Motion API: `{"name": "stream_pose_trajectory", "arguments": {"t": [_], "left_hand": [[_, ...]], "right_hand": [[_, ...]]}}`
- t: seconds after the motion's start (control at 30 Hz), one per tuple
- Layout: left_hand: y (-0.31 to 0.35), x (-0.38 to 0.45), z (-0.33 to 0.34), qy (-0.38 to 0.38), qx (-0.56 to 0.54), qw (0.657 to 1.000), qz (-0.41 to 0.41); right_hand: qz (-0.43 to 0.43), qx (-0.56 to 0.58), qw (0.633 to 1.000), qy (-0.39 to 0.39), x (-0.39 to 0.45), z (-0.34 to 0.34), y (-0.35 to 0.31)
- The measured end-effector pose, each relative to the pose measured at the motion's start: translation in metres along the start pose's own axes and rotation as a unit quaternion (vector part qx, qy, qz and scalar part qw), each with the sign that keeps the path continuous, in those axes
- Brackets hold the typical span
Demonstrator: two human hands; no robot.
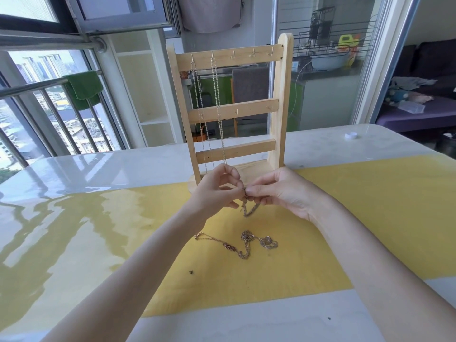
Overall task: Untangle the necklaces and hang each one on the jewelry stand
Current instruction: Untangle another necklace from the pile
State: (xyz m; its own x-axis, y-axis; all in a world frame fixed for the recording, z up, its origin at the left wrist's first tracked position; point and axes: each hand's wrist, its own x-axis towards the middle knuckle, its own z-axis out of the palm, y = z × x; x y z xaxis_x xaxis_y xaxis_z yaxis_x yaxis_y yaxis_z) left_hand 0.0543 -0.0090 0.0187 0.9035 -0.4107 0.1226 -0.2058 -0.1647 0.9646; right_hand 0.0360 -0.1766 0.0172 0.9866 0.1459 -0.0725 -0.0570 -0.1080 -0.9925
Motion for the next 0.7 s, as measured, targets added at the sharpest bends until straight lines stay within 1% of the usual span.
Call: {"name": "stream_pose_trajectory", "arguments": {"t": [0.1, 0.17, 0.27, 0.33, 0.37, 0.43, 0.5, 0.53, 0.6, 0.67, 0.7], "left_hand": [[0.000, -0.001, -0.002, -0.008, -0.015, 1.000, -0.011], [-0.002, -0.001, -0.004, -0.013, -0.077, 0.997, -0.030], [-0.005, 0.000, -0.003, -0.021, -0.184, 0.981, -0.054], [-0.007, 0.001, -0.001, -0.014, -0.181, 0.982, -0.050], [-0.009, 0.002, 0.000, -0.009, -0.147, 0.988, -0.043], [-0.010, 0.004, 0.001, -0.004, -0.026, 1.000, -0.014], [-0.009, 0.006, 0.002, -0.007, 0.120, 0.992, 0.032], [-0.008, 0.007, 0.003, -0.008, 0.193, 0.979, 0.058], [-0.007, 0.007, 0.005, 0.001, 0.325, 0.940, 0.106], [-0.008, 0.004, 0.007, 0.014, 0.407, 0.902, 0.141], [-0.010, 0.004, 0.008, 0.023, 0.424, 0.892, 0.155]], "right_hand": [[0.006, 0.007, 1.000, 0.003, 0.000, -0.001, 0.000], [0.011, 0.033, 0.999, -0.001, 0.000, 0.000, -0.002], [0.026, 0.106, 0.994, -0.002, 0.001, 0.004, -0.002], [0.038, 0.131, 0.991, 0.012, 0.003, 0.007, -0.001], [0.041, 0.123, 0.991, 0.021, 0.003, 0.008, 0.000], [0.044, 0.075, 0.996, 0.032, 0.002, 0.010, 0.001], [0.043, 0.011, 0.998, 0.040, 0.001, 0.011, 0.001], [0.039, -0.020, 0.998, 0.043, 0.001, 0.012, 0.001], [0.033, -0.076, 0.995, 0.052, 0.001, 0.014, 0.001], [0.029, -0.114, 0.991, 0.063, 0.001, 0.016, 0.001], [0.028, -0.123, 0.990, 0.070, 0.001, 0.017, 0.001]]}}
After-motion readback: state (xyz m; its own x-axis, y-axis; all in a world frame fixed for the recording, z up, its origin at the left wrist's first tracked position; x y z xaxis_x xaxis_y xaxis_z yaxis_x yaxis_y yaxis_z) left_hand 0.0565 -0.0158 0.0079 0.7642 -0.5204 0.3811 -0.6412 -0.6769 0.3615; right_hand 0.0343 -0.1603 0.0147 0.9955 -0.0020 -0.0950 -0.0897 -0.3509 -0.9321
